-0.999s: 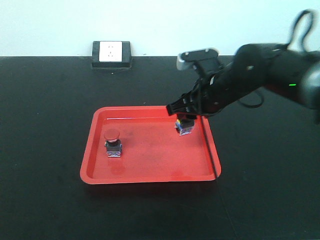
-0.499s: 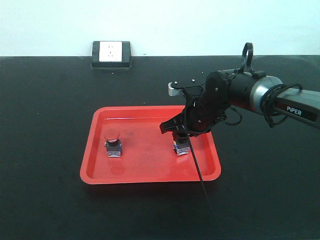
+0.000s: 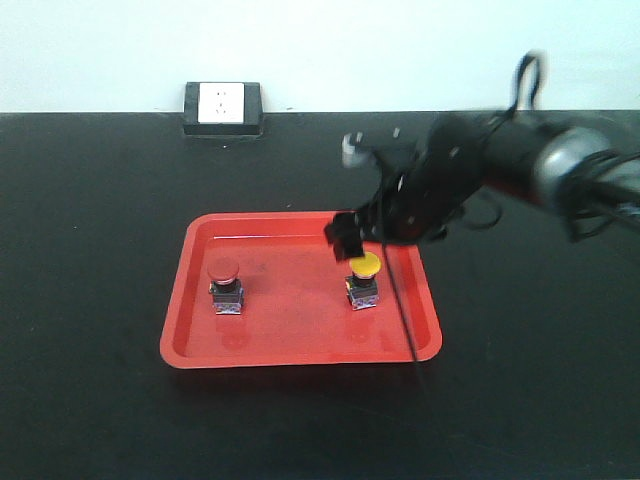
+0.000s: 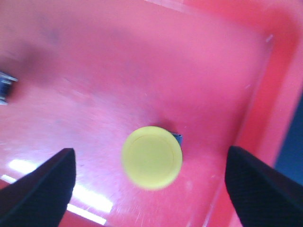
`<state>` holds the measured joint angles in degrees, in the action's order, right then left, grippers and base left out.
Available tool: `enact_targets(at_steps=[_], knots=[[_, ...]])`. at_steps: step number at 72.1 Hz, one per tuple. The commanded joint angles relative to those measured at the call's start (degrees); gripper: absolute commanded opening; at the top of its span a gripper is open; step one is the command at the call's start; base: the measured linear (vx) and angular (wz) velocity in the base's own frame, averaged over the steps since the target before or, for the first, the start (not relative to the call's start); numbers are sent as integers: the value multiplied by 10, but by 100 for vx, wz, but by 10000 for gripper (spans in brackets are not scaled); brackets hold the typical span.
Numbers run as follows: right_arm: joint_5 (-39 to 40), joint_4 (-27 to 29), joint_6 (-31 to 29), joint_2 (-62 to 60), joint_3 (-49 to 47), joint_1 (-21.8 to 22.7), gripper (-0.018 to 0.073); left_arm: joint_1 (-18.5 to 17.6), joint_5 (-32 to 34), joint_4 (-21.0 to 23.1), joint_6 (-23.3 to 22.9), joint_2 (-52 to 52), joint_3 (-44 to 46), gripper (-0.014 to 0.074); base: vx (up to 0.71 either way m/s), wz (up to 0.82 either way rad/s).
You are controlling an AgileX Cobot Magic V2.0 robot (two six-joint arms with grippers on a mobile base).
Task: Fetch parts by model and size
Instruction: 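Set the yellow-capped button down in the tray and open the right gripper, then raise the right arm away from the tray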
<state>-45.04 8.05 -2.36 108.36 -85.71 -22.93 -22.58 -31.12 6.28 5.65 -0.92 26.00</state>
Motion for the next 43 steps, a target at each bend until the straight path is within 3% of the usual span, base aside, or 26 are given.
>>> enact_targets(at_steps=[1,24,43], knots=[[-1,-18,-1,-89,-17,3,623,-4,45,7,0,-9,13,511,0,0],[-27,-65,-3,-318,2,3,561,-4,45,7,0,-9,13,511,0,0],[34,-84,-6,-550,123,3,559,-4,46,7,0,-9,13,511,0,0]])
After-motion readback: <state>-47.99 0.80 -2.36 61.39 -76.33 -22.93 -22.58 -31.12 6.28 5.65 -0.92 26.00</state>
